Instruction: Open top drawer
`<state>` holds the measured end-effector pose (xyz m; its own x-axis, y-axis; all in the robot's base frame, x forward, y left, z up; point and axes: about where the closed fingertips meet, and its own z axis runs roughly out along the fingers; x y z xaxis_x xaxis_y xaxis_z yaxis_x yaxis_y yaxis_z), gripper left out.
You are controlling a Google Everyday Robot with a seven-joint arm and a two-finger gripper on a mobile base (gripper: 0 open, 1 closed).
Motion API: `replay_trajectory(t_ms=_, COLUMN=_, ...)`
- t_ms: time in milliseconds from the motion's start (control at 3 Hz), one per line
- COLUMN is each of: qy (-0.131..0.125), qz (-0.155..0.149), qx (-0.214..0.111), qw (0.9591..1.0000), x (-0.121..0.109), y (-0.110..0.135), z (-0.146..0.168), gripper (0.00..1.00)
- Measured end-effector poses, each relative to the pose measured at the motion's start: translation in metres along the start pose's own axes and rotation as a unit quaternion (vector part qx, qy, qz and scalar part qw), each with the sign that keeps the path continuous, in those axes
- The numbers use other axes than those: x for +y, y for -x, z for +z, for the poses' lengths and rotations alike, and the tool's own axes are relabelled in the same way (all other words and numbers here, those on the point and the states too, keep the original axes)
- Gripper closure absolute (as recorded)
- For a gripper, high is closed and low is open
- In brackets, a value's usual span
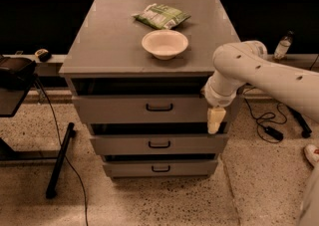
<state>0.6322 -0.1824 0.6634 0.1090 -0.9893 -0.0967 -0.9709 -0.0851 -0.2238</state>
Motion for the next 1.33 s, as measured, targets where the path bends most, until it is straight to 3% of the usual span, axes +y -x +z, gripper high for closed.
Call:
replay_trajectory(t_ms=333, qy=0.01, qz=-0.005, qx=-0.012, qw=0.9999, x=0.005, y=0.014, z=-0.002, gripper=0.25)
replay_trajectory(t_ms=1000, qy=0.028, qz=-0.016, qx=-0.027, qw=0.9991, x=0.036, y=0.026, z=-0.028, gripper=0.25)
replay_trajectory(t_ms=1333, qy=0.057, qz=-0.016, qx=-0.031, qw=0.9978, x=0.063, y=0.023, z=-0.031, gripper=0.24)
